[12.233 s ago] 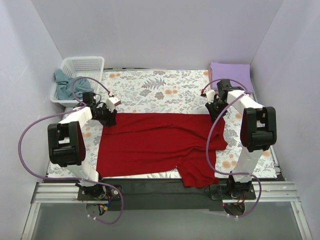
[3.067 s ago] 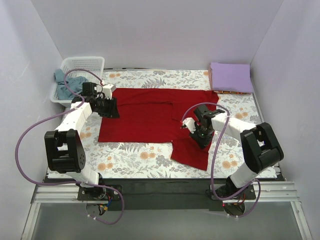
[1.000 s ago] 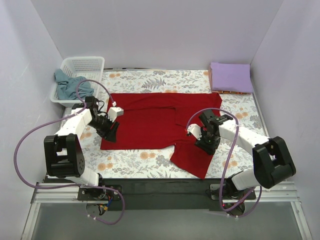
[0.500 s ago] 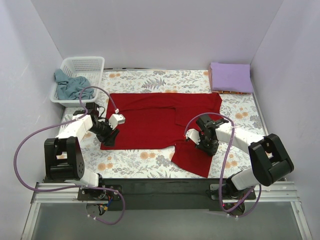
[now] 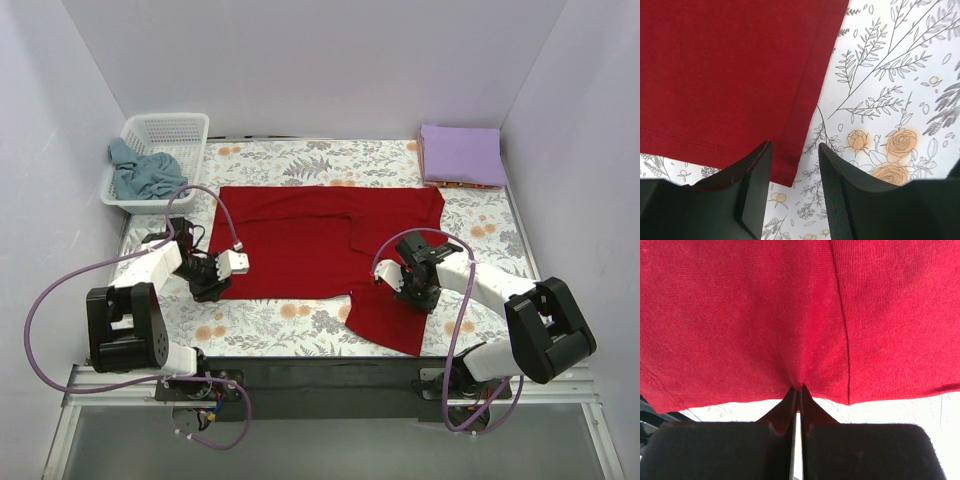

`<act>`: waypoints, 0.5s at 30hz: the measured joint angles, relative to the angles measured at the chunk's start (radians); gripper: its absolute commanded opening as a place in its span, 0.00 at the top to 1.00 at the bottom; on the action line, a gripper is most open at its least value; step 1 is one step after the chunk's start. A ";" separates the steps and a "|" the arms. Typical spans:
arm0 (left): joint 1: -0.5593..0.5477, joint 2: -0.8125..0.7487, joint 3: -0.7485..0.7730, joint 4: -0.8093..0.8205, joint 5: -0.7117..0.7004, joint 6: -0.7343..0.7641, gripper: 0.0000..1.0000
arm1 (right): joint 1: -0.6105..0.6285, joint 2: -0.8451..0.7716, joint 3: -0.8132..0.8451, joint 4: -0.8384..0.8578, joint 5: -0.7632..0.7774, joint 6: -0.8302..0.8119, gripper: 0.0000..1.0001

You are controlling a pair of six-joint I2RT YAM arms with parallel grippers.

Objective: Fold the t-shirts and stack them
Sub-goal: Fold the tshirt

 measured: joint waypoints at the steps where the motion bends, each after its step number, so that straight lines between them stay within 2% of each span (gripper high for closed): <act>1: 0.000 -0.003 -0.012 0.006 -0.004 0.011 0.60 | 0.000 0.000 0.000 0.000 0.000 0.000 0.99; 8: 0.000 -0.024 -0.093 0.112 -0.035 0.055 0.62 | 0.000 -0.001 0.000 -0.003 0.000 0.001 0.99; 13: 0.000 -0.069 -0.131 0.143 -0.045 0.076 0.83 | 0.000 -0.029 0.000 -0.014 -0.001 0.005 0.99; 15: -0.001 -0.088 -0.145 0.152 -0.044 0.090 0.89 | 0.000 -0.047 0.002 -0.030 -0.006 0.008 0.99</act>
